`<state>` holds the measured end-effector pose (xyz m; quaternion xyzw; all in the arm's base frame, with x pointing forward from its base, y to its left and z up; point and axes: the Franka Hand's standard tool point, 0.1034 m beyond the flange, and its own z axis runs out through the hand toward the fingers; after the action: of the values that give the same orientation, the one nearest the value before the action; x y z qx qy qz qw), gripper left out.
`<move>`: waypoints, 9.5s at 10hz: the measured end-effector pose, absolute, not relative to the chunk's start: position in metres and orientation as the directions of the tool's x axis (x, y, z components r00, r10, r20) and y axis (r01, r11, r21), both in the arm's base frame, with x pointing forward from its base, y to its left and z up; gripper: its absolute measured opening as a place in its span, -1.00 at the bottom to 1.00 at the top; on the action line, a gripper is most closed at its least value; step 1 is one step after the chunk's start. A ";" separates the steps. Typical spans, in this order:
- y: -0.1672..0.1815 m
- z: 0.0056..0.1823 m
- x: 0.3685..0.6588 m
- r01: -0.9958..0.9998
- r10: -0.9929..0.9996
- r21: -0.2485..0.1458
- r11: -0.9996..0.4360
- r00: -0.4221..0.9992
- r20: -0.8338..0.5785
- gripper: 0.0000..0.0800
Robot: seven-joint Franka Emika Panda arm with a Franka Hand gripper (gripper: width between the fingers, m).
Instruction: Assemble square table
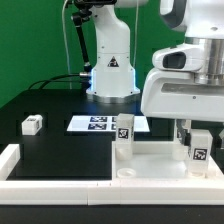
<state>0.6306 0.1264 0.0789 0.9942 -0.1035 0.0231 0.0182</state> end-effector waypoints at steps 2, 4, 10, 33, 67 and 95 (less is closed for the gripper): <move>0.126 0.079 0.631 -0.343 -0.342 0.024 -0.939 0.938 0.054 -0.28; 0.125 0.079 0.630 -0.485 -0.484 0.013 -0.874 0.873 0.055 -0.28; 0.121 0.075 0.627 -0.981 -0.984 -0.104 -0.164 0.170 -0.046 -0.27; 0.123 0.071 0.629 -0.588 -0.592 -0.076 -0.805 0.804 0.052 -0.27; 0.102 0.071 0.629 -0.976 -0.984 -0.150 -0.158 0.168 -0.056 -0.26; 0.112 0.071 0.628 -0.915 -0.921 -0.117 -0.387 0.389 0.004 -0.27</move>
Offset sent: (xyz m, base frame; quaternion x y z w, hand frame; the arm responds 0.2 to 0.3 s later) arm 0.0000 0.0000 0.0000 0.0000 0.0000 0.1938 0.9810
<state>0.6281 0.1120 0.0711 0.8320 -0.5516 0.0342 -0.0478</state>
